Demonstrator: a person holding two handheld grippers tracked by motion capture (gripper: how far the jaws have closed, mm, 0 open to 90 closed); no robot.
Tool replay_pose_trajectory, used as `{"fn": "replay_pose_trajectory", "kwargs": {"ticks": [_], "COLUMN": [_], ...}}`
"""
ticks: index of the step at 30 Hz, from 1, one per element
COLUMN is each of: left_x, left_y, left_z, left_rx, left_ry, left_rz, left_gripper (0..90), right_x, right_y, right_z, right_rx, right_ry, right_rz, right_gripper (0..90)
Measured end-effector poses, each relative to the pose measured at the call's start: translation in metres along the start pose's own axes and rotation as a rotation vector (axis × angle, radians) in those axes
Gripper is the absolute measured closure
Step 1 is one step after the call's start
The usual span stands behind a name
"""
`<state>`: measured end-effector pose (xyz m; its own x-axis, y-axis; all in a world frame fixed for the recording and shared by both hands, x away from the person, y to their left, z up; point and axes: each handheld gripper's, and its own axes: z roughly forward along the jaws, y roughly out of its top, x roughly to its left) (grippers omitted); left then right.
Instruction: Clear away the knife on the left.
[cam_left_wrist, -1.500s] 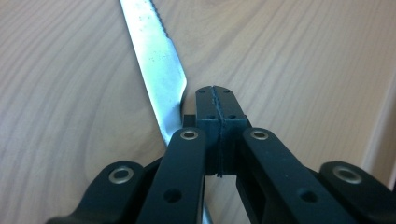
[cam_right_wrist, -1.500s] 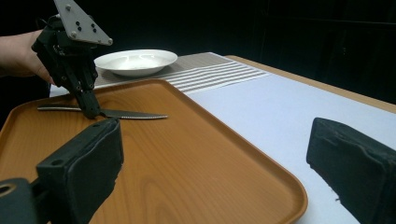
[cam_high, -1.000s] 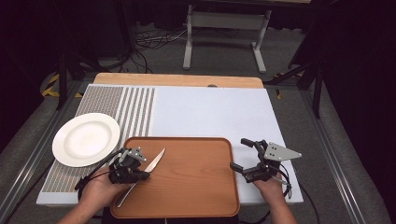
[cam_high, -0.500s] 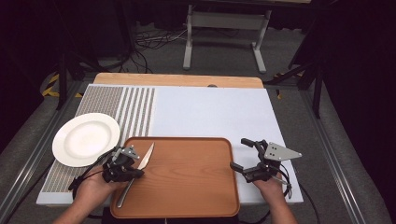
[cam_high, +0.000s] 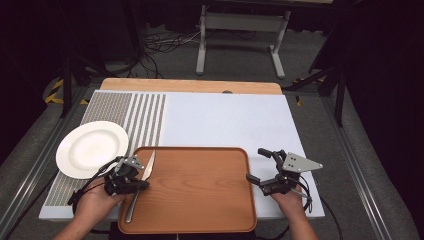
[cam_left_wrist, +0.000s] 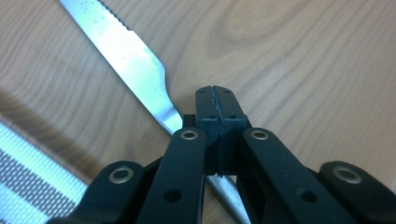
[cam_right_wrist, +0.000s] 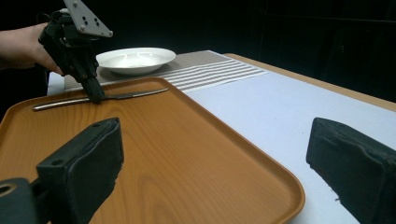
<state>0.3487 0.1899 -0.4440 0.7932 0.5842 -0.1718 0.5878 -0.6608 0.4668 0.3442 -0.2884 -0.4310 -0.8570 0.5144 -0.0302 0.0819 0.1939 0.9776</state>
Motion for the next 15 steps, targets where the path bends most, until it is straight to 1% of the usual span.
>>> {"fn": "replay_pose_trajectory", "kwargs": {"ticks": [5, 7, 11, 15], "left_x": [0.002, 0.003, 0.004, 0.005], "left_y": [-0.004, -0.005, -0.009, -0.012], "left_z": [-0.002, -0.003, -0.004, -0.005], "left_rx": [-0.007, -0.008, -0.022, -0.026], "left_ry": [0.009, 0.006, 0.001, 0.008], "left_rz": [-0.007, -0.014, -0.04, -0.047], "left_gripper": [90.0, 90.0, 90.0, 90.0], "right_x": [0.0, 0.0, 0.0, 0.0], "right_y": [0.0, 0.0, 0.0, 0.0], "right_z": [0.001, 0.001, 0.0, 0.001], "right_rx": [0.002, 0.002, 0.001, 0.003], "right_ry": [0.001, 0.001, 0.0, 0.001], "right_rz": [-0.001, -0.001, -0.001, -0.001], "right_gripper": [4.5, 4.5, 4.5, 4.5]}}
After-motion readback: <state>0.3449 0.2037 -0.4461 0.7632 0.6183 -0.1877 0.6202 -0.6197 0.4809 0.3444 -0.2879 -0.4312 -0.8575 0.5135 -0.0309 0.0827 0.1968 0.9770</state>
